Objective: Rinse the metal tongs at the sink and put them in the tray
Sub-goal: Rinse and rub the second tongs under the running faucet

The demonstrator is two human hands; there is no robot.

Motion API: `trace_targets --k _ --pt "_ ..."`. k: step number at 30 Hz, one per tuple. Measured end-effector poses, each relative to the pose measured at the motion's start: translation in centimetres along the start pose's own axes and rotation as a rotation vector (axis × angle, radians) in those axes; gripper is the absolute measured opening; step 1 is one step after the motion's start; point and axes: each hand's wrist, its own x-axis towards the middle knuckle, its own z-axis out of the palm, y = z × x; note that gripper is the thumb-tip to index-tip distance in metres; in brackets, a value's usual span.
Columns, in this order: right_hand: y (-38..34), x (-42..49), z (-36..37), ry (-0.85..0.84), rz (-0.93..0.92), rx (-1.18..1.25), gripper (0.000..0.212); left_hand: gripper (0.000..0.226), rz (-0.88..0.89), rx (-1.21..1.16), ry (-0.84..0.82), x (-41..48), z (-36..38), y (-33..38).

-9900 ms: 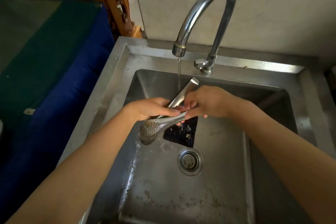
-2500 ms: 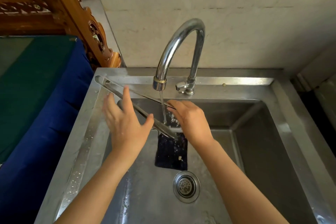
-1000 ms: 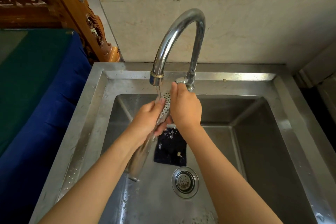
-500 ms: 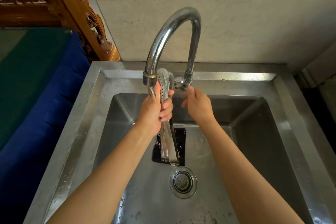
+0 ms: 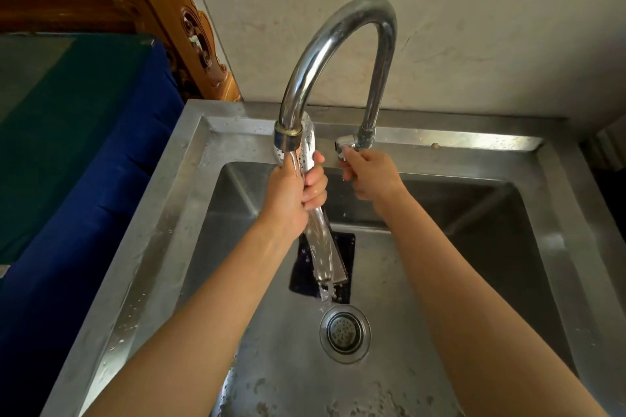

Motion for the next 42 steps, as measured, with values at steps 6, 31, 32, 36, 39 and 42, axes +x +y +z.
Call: trace_targets --k 6,31,32,36,39,42 --pt "1.1 -0.3 0.0 0.036 -0.091 -0.211 0.035 0.055 0.0 0.166 0.019 -0.5 0.8 -0.8" --pt "12.2 -12.6 1.3 -0.56 0.317 0.34 0.018 0.021 -0.261 0.008 0.44 -3.3 -4.2 -9.8" --pt "12.7 -12.9 1.4 -0.529 0.342 0.377 0.011 0.017 -0.262 0.136 0.454 -4.0 -4.5 -10.5" --pt "14.4 -13.9 2.4 -0.417 0.446 0.384 0.008 0.028 -0.352 0.549 0.396 -7.4 -5.4 -13.8" --pt "15.7 -15.2 3.5 -0.369 0.497 0.344 0.015 0.039 -0.602 0.386 0.362 -9.4 -6.2 -15.1" --pt "16.9 -16.6 4.0 -0.358 0.483 0.271 0.017 0.039 -0.6 0.283 0.341 -10.8 -7.3 -16.0"
